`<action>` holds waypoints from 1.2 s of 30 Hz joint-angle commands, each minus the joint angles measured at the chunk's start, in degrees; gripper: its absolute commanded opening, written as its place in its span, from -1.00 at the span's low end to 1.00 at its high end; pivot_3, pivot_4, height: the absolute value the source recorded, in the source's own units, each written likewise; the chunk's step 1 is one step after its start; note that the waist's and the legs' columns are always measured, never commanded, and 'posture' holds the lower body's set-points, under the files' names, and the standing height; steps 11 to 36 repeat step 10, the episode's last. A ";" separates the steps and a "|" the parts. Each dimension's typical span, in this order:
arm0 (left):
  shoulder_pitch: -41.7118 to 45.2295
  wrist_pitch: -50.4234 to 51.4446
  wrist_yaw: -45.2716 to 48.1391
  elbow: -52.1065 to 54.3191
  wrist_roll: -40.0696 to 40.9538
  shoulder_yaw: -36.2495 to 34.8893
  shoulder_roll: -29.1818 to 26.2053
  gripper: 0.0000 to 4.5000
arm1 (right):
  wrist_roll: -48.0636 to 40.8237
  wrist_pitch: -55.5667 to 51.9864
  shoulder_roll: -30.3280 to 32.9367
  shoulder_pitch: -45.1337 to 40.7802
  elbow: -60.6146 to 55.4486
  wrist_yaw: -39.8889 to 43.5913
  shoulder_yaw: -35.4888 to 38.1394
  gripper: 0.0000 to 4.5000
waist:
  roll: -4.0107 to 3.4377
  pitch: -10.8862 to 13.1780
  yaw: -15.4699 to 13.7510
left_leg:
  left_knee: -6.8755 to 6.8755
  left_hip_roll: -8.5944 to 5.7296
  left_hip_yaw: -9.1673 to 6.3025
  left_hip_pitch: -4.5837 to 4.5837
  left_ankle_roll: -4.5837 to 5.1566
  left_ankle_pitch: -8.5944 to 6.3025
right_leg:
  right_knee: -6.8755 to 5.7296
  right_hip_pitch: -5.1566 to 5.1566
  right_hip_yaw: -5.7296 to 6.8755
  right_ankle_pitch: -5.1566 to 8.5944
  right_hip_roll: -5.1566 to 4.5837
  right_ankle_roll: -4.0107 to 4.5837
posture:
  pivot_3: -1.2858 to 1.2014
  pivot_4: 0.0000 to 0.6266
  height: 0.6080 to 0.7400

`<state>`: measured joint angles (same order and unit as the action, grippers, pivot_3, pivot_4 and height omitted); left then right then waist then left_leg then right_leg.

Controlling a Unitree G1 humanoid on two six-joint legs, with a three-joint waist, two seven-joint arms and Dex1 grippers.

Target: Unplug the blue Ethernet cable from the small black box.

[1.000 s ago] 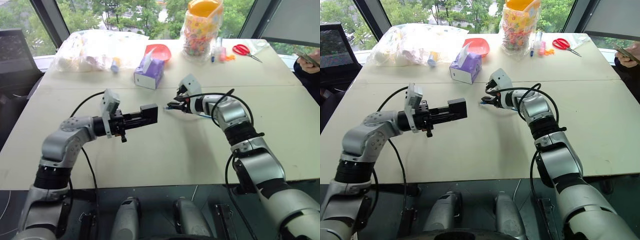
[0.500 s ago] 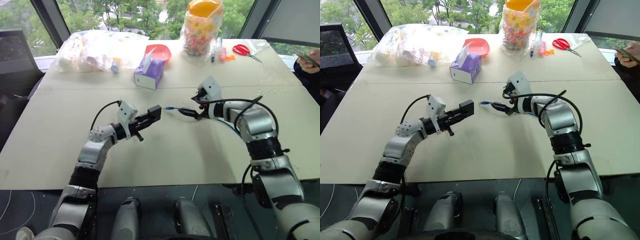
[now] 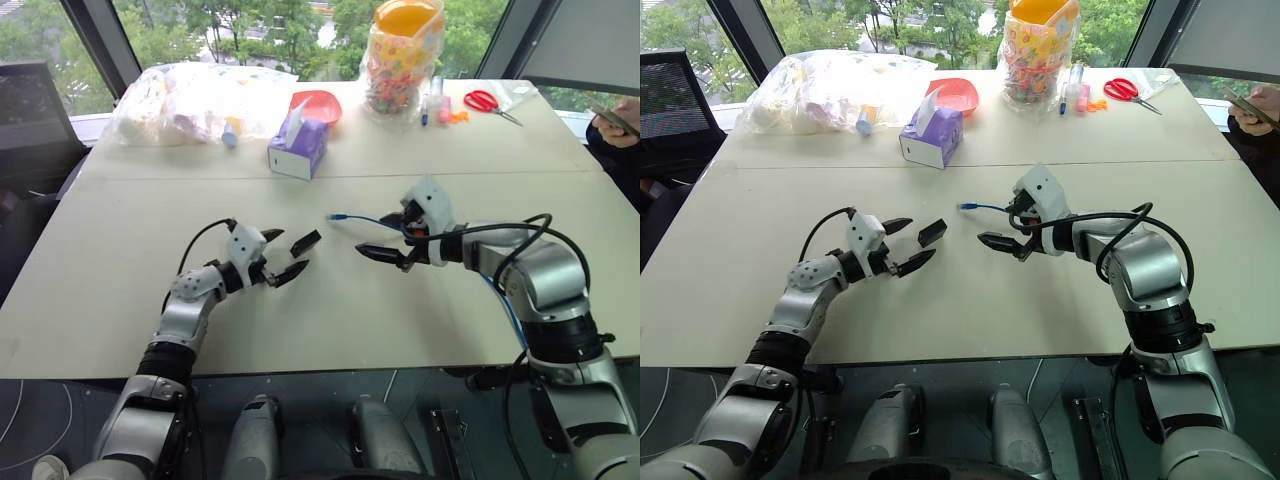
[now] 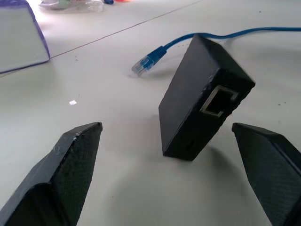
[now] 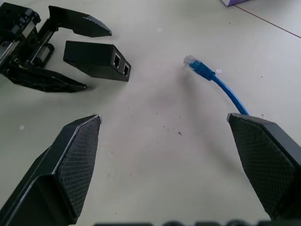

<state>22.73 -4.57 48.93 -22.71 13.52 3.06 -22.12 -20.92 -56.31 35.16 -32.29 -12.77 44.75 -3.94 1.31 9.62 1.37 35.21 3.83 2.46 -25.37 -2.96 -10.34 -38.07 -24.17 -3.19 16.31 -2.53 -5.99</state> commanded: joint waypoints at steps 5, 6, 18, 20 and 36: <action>-6.87 12.38 2.68 15.80 6.17 -5.66 -8.32 0.98 | -5.22 -2.59 5.71 4.41 -7.44 3.31 2.83 1.00 | 0.03 0.02 -0.26 | 0.01 0.00 0.00 -0.03 0.01 -0.01 | 0.01 -0.01 0.01 0.01 -0.03 0.02 | 0.03 -0.52 0.92; -7.66 14.93 3.19 18.71 7.71 -6.45 -9.54 0.98 | -5.89 -2.82 6.59 5.29 -8.32 3.96 2.91 1.00 | 0.05 0.03 -0.38 | 0.03 0.00 0.00 -0.05 0.01 -0.01 | 0.02 -0.01 0.00 0.07 -0.04 0.13 | 0.03 -0.52 0.92; -8.57 22.27 2.76 25.02 11.21 -8.03 -12.07 0.98 | -7.74 -3.06 8.58 6.83 -10.08 4.91 2.87 1.00 | 0.05 0.03 -0.61 | 0.10 -0.02 0.01 -0.06 0.01 -0.01 | 0.06 0.04 0.01 0.12 -0.10 0.22 | 0.03 -0.52 0.92; -8.57 22.27 2.76 25.02 11.21 -8.03 -12.07 0.98 | -7.74 -3.06 8.58 6.83 -10.08 4.91 2.87 1.00 | 0.05 0.03 -0.61 | 0.10 -0.02 0.01 -0.06 0.01 -0.01 | 0.06 0.04 0.01 0.12 -0.10 0.22 | 0.03 -0.52 0.92; -8.57 22.27 2.76 25.02 11.21 -8.03 -12.07 0.98 | -7.74 -3.06 8.58 6.83 -10.08 4.91 2.87 1.00 | 0.05 0.03 -0.61 | 0.10 -0.02 0.01 -0.06 0.01 -0.01 | 0.06 0.04 0.01 0.12 -0.10 0.22 | 0.03 -0.52 0.92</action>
